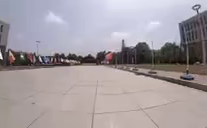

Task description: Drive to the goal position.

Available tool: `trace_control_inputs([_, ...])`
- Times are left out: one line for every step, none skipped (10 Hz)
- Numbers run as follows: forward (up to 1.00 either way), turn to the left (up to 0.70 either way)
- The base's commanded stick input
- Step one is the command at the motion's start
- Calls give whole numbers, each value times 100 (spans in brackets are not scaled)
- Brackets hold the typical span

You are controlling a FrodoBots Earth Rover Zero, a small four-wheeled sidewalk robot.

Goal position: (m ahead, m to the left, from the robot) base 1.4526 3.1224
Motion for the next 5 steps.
trace_control_inputs([100, 0])
trace_control_inputs([100, 0])
trace_control_inputs([100, 0])
trace_control_inputs([100, 0])
trace_control_inputs([100, 0])
